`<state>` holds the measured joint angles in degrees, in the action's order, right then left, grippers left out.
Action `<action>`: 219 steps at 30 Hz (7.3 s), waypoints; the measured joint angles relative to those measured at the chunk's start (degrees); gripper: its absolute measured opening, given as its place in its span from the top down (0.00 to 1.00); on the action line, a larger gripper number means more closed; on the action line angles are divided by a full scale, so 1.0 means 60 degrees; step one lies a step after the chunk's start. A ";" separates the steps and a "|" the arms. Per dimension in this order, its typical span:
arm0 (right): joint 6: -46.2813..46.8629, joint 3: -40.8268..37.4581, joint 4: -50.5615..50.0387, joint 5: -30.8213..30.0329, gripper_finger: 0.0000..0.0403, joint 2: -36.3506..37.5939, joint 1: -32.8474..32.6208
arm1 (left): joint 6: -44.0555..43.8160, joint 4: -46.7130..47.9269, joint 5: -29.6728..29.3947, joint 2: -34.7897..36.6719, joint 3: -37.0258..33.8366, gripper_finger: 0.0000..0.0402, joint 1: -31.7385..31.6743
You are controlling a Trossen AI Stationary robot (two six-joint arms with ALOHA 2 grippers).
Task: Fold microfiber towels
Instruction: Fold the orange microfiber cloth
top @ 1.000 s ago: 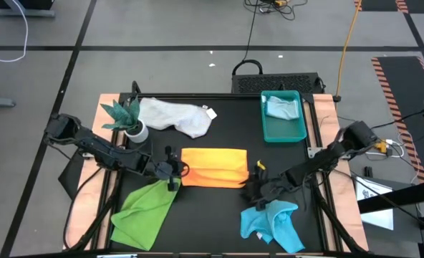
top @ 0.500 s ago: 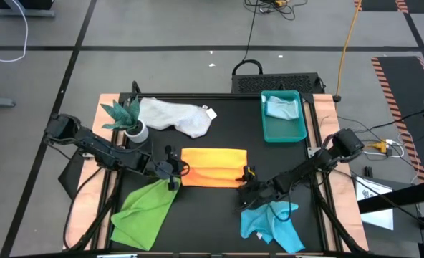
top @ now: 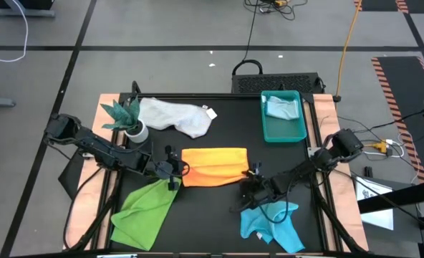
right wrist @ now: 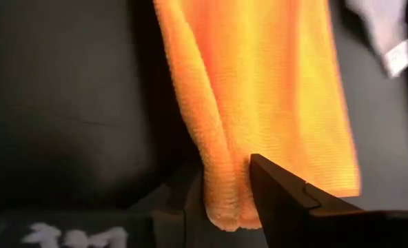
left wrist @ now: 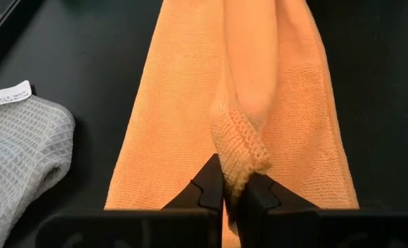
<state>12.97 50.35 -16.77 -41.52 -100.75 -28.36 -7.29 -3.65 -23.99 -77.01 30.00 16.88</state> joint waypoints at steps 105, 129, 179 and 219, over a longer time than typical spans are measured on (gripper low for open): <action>0.4355 -0.2229 0.1368 0.4993 0.57 0.2947 0.2938 | 0.0007 -0.0170 0.0259 0.0004 0.0004 0.94 0.0004; 0.2764 -0.4258 0.6635 0.6856 0.99 0.3188 0.3686 | 0.0361 -0.0375 0.0178 0.0004 0.0004 0.94 0.0004; -0.3331 -0.4248 0.4827 0.2757 1.00 0.5235 0.1797 | 0.4051 -0.1104 0.2480 -0.0280 0.0047 0.94 -0.2735; -0.1442 -0.4248 0.7074 0.5552 0.98 0.2128 0.0521 | 0.2503 -0.0509 0.3577 -0.0784 -0.0372 0.94 0.0295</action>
<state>4.32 24.86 25.67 -8.21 -87.98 -25.23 7.73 -6.70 -2.52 -81.72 27.77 18.66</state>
